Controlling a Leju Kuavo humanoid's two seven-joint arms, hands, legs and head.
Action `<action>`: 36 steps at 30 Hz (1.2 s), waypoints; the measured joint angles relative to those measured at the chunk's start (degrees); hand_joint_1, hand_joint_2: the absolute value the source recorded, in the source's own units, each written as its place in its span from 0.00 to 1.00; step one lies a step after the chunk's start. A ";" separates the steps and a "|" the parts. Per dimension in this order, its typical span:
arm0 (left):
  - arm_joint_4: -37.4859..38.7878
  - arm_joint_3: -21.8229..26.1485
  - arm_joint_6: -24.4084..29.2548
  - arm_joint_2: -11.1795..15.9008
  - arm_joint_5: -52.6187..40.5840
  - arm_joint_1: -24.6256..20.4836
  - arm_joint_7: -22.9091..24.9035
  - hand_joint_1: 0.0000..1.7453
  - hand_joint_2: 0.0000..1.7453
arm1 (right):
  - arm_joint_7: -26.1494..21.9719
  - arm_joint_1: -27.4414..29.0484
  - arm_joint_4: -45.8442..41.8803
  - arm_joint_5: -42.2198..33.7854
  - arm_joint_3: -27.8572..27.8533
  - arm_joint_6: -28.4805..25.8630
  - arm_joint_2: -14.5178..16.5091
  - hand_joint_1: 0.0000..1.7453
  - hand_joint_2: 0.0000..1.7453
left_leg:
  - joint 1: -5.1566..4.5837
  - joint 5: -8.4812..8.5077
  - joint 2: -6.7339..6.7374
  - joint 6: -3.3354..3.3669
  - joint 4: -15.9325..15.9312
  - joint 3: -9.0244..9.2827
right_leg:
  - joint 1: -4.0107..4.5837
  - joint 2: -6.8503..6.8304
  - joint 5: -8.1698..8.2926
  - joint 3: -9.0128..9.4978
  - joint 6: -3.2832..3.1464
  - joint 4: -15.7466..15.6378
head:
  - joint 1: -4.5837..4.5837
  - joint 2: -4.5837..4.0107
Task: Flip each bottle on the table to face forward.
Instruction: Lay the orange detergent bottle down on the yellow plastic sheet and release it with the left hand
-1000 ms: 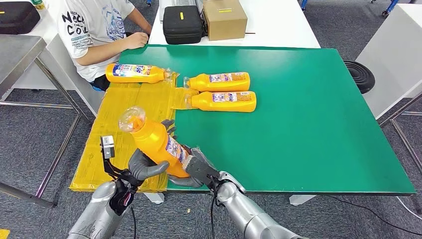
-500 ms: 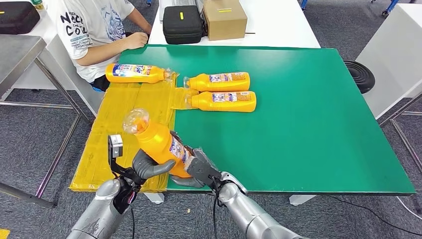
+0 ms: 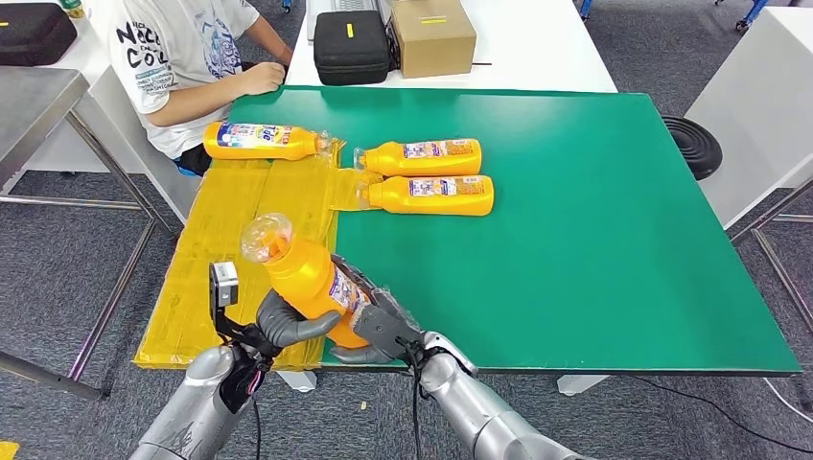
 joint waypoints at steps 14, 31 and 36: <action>-1.14 0.05 7.47 0.03 -7.71 -0.67 -0.54 1.00 1.00 | 1.76 1.06 -2.20 1.63 -0.02 -3.16 -0.79 0.00 0.00 | 0.00 0.00 -0.02 0.00 0.00 -0.02 | 0.00 -0.01 0.00 0.01 0.00 0.00 | 0.01 0.00; -5.45 8.85 41.93 8.33 -53.72 -11.18 4.86 1.00 1.00 | 4.21 11.43 -24.21 2.12 -5.04 -2.95 -5.22 0.00 0.00 | 0.06 0.02 -0.02 -0.03 0.00 -0.07 | 0.05 -0.01 0.01 -0.01 0.00 0.01 | 0.01 0.00; -5.76 8.88 39.37 11.80 -60.12 -13.26 6.82 1.00 1.00 | 4.01 12.35 -26.28 1.89 -6.23 -2.88 -5.85 0.00 0.00 | 0.07 0.03 -0.01 -0.03 0.00 -0.05 | 0.07 0.00 0.01 -0.01 0.00 0.01 | 0.01 0.00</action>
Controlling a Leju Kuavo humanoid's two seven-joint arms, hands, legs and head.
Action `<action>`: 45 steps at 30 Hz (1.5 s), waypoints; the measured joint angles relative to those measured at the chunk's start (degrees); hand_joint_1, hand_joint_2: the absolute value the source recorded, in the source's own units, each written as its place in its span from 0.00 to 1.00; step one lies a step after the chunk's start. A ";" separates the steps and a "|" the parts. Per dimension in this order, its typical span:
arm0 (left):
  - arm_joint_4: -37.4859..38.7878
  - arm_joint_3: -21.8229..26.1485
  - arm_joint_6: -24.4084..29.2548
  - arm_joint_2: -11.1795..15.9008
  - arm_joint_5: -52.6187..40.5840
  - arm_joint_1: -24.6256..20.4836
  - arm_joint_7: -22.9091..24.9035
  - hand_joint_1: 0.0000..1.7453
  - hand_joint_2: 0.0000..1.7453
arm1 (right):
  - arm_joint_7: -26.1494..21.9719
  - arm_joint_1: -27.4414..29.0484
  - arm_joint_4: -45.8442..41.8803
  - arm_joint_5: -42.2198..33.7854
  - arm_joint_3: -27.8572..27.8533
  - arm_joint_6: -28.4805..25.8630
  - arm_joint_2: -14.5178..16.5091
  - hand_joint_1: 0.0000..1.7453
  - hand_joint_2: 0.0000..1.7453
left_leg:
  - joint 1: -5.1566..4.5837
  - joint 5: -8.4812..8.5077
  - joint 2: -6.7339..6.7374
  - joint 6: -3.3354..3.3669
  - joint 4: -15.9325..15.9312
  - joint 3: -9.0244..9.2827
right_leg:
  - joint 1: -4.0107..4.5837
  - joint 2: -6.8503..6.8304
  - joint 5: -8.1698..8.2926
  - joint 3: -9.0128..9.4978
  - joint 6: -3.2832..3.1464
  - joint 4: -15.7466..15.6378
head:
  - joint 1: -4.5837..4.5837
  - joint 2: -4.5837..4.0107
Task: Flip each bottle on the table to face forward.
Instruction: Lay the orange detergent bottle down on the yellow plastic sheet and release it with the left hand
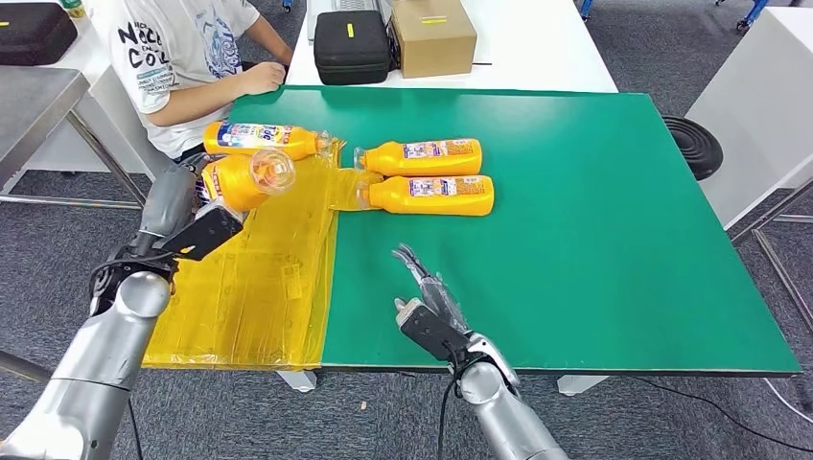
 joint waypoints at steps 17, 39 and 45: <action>8.83 -8.76 -10.71 6.85 -12.17 -0.99 -0.18 1.00 1.00 | -0.43 0.72 -3.85 -1.43 -2.42 -0.24 -0.38 0.00 0.00 | 0.00 0.01 0.01 -0.02 0.00 -0.01 | -0.03 0.00 -0.01 -0.03 0.00 -0.01 | 0.01 0.00; 27.83 -21.27 -12.49 5.00 -18.59 -9.01 -0.84 1.00 1.00 | 0.13 2.47 -7.23 -1.23 -4.47 -0.31 -0.49 0.00 0.00 | 0.00 0.02 -0.01 -0.03 0.00 0.06 | -0.02 -0.01 0.01 0.04 -0.01 0.00 | 0.00 0.00; 30.33 -23.26 -12.59 3.13 -19.29 -10.73 0.23 0.99 1.00 | 0.00 2.47 -7.17 -1.04 -4.76 -0.47 -0.49 0.00 0.00 | 0.00 0.02 -0.03 -0.03 0.00 0.06 | -0.02 -0.02 0.01 0.07 -0.01 0.00 | 0.00 0.00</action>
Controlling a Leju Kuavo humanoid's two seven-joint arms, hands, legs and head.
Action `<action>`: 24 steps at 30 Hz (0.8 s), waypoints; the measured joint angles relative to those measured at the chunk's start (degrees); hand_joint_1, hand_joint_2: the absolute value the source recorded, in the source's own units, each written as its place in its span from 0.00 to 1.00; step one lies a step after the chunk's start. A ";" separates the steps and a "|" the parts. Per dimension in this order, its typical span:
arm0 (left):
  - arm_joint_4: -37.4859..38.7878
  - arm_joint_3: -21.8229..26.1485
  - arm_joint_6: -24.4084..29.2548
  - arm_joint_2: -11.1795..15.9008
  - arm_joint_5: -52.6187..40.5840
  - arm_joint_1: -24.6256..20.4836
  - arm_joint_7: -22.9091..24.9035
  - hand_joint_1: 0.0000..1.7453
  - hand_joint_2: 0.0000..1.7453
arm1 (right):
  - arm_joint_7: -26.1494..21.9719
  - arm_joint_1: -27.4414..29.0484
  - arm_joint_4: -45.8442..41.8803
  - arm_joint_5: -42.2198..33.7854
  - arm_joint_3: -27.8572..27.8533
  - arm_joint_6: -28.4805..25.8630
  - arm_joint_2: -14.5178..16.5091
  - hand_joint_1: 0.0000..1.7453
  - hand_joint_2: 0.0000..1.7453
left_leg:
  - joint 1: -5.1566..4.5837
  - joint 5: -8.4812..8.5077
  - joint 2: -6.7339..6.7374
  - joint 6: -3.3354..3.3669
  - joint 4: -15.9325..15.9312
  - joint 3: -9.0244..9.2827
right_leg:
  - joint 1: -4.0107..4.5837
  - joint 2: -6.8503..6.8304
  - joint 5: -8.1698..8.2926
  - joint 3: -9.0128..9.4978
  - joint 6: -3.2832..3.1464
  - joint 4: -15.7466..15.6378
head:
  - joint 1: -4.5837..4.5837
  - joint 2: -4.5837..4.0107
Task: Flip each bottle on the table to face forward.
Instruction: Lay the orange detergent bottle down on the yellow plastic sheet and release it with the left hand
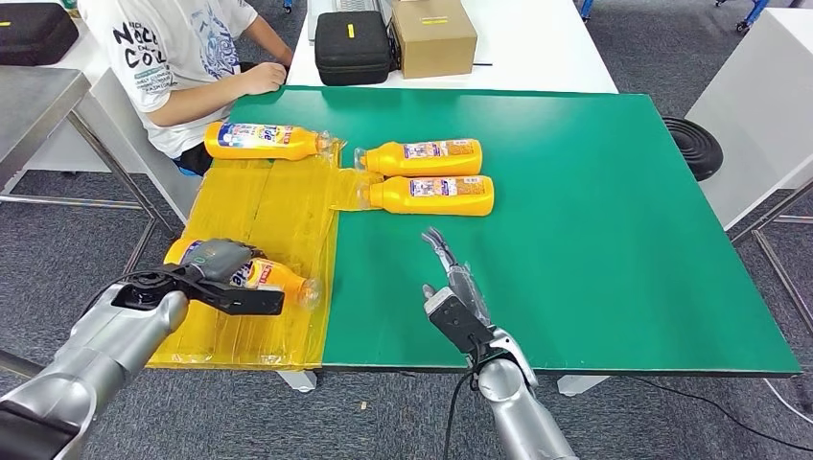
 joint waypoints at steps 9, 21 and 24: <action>2.94 -2.49 -1.39 -0.83 -0.16 -2.12 -0.77 0.03 1.00 | -0.43 -0.04 0.60 -0.29 -0.07 -0.25 0.00 0.00 0.00 | 0.00 0.00 0.00 0.00 0.00 0.01 | 0.00 0.00 0.00 0.02 0.00 0.00 | 0.00 0.00; 5.74 -4.80 -3.52 -1.20 0.71 -3.75 -1.97 0.00 1.00 | -1.38 -0.18 1.91 -1.33 -0.14 -0.80 0.00 0.00 0.00 | 0.00 0.00 0.00 0.00 0.00 0.05 | 0.00 0.01 0.00 0.08 0.00 0.01 | 0.00 0.00; 6.01 -5.19 -4.04 -1.23 0.96 -4.05 -2.20 0.00 1.00 | -1.40 -0.24 2.22 -1.48 -0.16 -0.82 0.00 0.00 0.00 | 0.00 0.00 0.00 0.00 0.00 0.06 | 0.00 0.01 0.00 0.08 0.00 0.01 | 0.00 0.00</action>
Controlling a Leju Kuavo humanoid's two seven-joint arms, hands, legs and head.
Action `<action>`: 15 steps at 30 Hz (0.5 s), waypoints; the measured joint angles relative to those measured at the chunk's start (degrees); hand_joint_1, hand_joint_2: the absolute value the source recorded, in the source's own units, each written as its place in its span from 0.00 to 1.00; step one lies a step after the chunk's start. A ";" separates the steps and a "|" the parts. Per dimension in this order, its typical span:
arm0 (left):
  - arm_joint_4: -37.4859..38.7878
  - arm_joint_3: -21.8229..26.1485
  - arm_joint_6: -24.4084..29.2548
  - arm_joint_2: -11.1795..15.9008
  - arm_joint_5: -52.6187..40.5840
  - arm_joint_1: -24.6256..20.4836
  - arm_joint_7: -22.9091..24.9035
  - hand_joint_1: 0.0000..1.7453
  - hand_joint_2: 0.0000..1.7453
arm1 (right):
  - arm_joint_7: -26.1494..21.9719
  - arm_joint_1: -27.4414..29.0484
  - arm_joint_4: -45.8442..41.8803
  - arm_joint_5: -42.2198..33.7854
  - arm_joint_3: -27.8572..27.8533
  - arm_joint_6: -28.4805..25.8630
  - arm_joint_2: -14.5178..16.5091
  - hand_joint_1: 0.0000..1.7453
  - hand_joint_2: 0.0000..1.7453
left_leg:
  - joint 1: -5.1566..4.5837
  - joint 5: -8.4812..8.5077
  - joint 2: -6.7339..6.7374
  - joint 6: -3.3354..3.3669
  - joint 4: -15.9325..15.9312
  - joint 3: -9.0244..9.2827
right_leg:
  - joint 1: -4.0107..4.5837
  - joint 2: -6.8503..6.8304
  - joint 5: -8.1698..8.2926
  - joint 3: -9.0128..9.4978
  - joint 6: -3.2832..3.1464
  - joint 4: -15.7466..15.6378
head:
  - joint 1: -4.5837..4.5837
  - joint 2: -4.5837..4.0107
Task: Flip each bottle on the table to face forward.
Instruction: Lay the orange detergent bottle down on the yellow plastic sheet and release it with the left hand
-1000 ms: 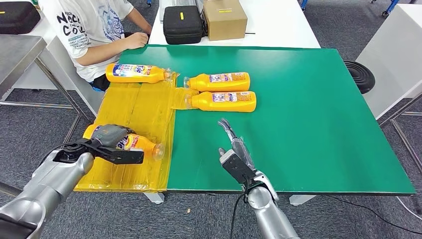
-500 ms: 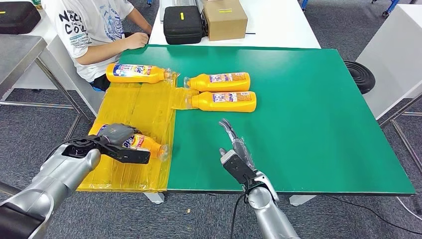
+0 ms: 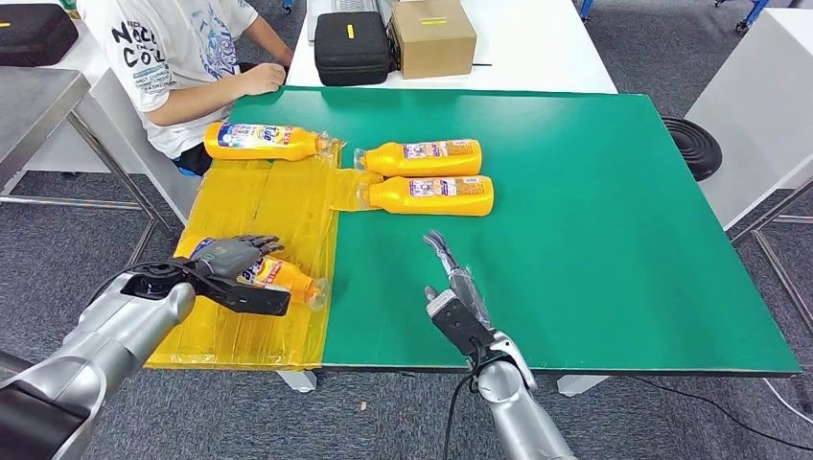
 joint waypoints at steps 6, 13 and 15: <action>0.43 -0.32 -0.40 -0.03 0.16 -0.29 -0.32 0.00 1.00 | -0.02 -0.21 0.43 -0.28 -0.05 -0.02 0.00 0.00 0.00 | 0.00 0.00 0.00 0.00 0.00 0.01 | 0.00 0.00 0.00 0.01 0.00 0.00 | 0.00 0.00; 0.40 -1.45 -3.75 1.25 1.25 -1.36 -4.53 0.00 1.00 | -0.02 -0.63 1.14 -0.50 -0.27 -0.02 -0.01 0.00 0.00 | 0.00 0.00 0.01 0.00 0.00 0.02 | 0.01 0.00 0.00 0.02 0.00 0.01 | 0.01 0.00; 0.13 -1.87 -4.87 2.16 2.13 -1.68 -5.92 0.00 1.00 | -0.02 -0.66 1.27 -0.56 -0.33 -0.02 -0.02 0.00 0.00 | 0.01 0.00 0.02 0.00 0.00 0.02 | 0.01 0.00 0.00 0.01 0.00 0.02 | 0.01 0.00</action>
